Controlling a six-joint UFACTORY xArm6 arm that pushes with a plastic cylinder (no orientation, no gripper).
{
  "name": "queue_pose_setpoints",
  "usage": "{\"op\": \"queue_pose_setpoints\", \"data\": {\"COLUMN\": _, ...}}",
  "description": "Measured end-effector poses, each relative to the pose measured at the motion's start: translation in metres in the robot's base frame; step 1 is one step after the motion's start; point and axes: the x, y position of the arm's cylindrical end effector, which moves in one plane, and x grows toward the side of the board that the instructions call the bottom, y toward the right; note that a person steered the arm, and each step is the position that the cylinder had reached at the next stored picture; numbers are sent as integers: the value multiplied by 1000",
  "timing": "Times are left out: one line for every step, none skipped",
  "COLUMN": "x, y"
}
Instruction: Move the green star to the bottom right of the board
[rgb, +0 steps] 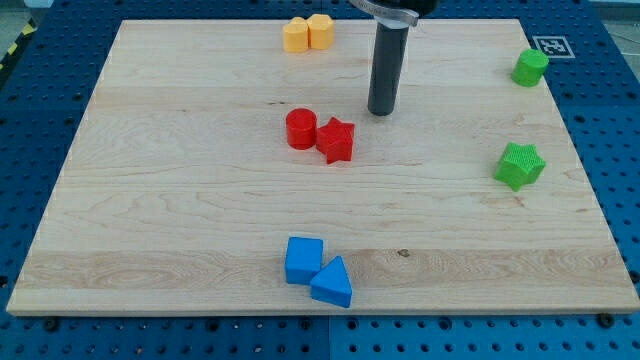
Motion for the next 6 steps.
{"op": "queue_pose_setpoints", "data": {"x": 5, "y": 37}}
{"op": "queue_pose_setpoints", "data": {"x": 15, "y": 83}}
{"op": "queue_pose_setpoints", "data": {"x": 44, "y": 117}}
{"op": "queue_pose_setpoints", "data": {"x": 62, "y": 137}}
{"op": "queue_pose_setpoints", "data": {"x": 81, "y": 148}}
{"op": "queue_pose_setpoints", "data": {"x": 108, "y": 151}}
